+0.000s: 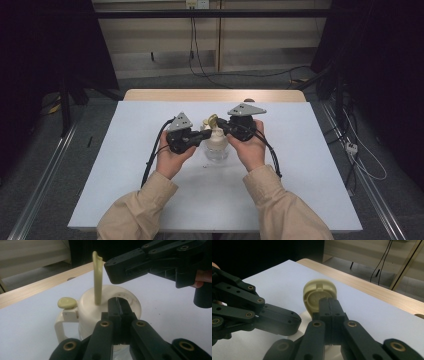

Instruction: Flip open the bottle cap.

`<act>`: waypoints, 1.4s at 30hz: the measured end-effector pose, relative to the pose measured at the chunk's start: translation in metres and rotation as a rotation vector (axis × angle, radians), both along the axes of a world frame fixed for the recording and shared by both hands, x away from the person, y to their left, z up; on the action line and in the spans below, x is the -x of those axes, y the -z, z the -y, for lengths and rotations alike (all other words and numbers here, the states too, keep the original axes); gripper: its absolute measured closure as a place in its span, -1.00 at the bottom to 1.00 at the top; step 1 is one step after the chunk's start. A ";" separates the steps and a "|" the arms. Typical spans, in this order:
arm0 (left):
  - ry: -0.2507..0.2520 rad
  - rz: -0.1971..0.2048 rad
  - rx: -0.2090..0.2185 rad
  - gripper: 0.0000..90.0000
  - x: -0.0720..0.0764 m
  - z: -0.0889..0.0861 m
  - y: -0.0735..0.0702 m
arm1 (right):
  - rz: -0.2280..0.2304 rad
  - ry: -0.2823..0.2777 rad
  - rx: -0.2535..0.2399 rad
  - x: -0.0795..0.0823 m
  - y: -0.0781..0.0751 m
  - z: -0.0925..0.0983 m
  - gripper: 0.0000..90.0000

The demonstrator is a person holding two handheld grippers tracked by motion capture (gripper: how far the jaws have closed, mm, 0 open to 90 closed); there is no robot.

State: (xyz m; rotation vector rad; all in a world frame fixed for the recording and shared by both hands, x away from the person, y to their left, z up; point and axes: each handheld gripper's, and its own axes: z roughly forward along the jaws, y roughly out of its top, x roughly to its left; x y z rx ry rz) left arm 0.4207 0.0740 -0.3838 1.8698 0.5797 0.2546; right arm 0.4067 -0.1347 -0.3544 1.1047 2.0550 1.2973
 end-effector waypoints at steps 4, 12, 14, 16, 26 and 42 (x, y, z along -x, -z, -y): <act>0.001 -0.008 0.000 1.00 0.000 0.000 -0.001 | -0.001 -0.002 0.002 -0.001 0.001 0.000 1.00; 0.000 -0.017 0.019 0.95 -0.002 -0.003 0.001 | 0.002 -0.008 -0.012 0.003 0.000 0.001 0.94; 0.002 -0.017 0.020 0.81 -0.002 -0.003 0.000 | -0.001 -0.017 -0.020 0.005 0.000 0.003 0.84; 0.000 -0.022 0.019 0.66 -0.001 -0.003 -0.001 | 0.009 -0.015 -0.017 0.007 0.001 0.005 0.74; -0.012 -0.055 0.031 0.03 0.005 -0.016 -0.010 | 0.020 -0.009 -0.066 0.026 0.006 0.030 0.22; -0.029 -0.094 0.043 -0.64 0.019 -0.047 -0.004 | 0.033 -0.001 -0.084 0.062 0.030 0.062 -0.51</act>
